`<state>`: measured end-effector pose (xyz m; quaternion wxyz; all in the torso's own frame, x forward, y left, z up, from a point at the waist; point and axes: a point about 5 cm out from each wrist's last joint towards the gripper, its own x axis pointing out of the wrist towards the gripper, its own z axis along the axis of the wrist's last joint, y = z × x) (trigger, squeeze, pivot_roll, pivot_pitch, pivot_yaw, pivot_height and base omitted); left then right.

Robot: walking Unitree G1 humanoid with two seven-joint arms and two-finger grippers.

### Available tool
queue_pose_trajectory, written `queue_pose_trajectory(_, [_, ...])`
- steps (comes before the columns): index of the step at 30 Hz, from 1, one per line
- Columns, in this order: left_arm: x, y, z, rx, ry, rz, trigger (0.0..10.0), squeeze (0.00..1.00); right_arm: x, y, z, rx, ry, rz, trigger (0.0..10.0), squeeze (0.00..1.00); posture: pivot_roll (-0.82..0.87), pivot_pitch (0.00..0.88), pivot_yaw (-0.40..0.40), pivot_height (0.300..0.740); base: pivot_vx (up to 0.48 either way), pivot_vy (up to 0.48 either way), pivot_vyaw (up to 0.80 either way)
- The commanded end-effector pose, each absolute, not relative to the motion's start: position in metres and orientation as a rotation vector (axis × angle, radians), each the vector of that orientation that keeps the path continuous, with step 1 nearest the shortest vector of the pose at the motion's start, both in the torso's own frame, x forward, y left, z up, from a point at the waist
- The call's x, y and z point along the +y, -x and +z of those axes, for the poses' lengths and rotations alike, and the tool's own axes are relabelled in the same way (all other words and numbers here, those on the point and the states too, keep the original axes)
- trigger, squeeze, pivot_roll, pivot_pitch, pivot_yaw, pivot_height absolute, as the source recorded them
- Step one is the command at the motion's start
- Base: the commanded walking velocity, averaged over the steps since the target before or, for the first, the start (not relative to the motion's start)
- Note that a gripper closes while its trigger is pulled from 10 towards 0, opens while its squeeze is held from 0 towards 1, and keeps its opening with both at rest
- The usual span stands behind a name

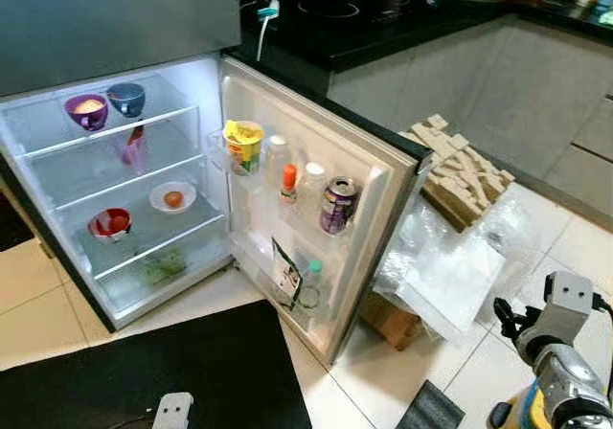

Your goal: Restocking fridge

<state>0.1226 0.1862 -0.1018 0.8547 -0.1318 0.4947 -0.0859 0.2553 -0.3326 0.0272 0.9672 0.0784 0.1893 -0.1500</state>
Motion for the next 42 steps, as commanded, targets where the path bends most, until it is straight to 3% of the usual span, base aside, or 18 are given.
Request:
queue_pose_trajectory(1, [0.186,-0.108,-0.107,1.099,0.284,-0.171,10.0,0.00,-0.335,-0.247,0.021,0.406,-0.179,-0.325,10.0,0.00,0.04,0.000,-0.052,0.740,0.000,0.000,0.00])
queue_pose_trajectory(8, [0.192,-0.120,-0.102,1.065,0.282,-0.171,10.0,0.00,-0.323,-0.273,0.039,0.314,-0.177,-0.269,10.0,0.00,0.07,0.000,-0.018,0.740,0.000,0.000,0.00])
queue_pose_trajectory(42, [0.187,-0.124,-0.101,1.057,0.281,-0.213,10.0,0.00,-0.316,-0.299,0.069,0.184,-0.185,-0.135,10.0,0.00,0.07,0.000,-0.019,0.740,0.000,0.000,0.00])
